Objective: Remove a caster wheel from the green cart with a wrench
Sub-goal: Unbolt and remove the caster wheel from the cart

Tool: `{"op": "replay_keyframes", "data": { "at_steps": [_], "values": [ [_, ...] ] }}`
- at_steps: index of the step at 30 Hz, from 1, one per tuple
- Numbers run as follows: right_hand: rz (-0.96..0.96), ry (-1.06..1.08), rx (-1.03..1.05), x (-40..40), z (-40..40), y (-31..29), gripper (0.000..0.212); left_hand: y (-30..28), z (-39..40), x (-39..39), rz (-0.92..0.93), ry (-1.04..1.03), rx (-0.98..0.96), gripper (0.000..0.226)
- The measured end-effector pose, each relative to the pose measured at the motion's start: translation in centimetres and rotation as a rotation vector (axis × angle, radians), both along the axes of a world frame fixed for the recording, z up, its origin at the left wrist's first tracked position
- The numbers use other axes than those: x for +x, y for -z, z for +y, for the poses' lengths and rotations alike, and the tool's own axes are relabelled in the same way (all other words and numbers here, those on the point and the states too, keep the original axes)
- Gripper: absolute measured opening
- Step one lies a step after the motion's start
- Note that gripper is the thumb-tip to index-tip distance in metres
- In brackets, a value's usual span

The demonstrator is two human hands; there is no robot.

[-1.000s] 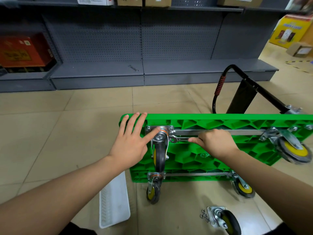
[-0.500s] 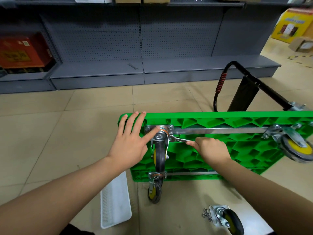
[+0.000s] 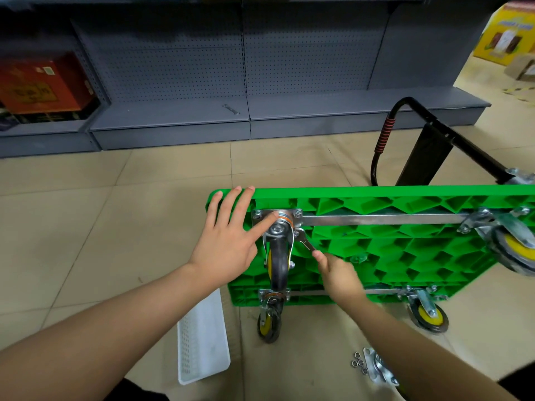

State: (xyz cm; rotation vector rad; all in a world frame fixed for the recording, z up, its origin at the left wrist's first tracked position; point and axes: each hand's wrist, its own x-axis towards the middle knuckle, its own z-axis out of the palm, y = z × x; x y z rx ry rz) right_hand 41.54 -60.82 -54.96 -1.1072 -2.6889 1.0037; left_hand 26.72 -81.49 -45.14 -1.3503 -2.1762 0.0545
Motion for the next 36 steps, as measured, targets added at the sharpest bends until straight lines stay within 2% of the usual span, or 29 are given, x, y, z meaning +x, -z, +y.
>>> {"op": "replay_keyframes", "data": {
  "at_steps": [4, 7, 13, 20, 23, 30, 36],
  "values": [
    [0.221, 0.134, -0.386, -1.4, -4.7, 2.1, 0.057, 0.0, 0.1, 0.1, -0.003, -0.001, 0.009, 0.073],
    [0.287, 0.182, -0.436, -1.3, -5.5, 2.5, 0.054, 0.0, 0.1, 0.1, -0.004, 0.002, 0.010, 0.074],
    [0.363, 0.158, -0.150, 1.6, -3.9, 0.9, 0.054, 0.0, 0.1, 0.2, -0.010, -0.006, 0.006, 0.074],
    [0.024, -0.097, 0.306, 2.7, 3.0, -3.5, 0.061, -0.3, 0.1, 0.3, -0.021, -0.023, -0.025, 0.074],
    [-0.078, -0.191, 0.392, 2.4, 4.8, -5.7, 0.063, -0.3, 0.1, 0.3, -0.024, -0.017, -0.021, 0.075],
    [-0.145, -0.348, 0.688, 0.8, 5.2, -9.1, 0.058, -0.2, 0.0, 0.1, -0.018, -0.010, -0.018, 0.077],
    [-0.239, -0.346, 0.851, 0.6, 4.9, -9.5, 0.057, -0.2, 0.1, 0.1, -0.019, -0.011, -0.020, 0.076]
  ]
}}
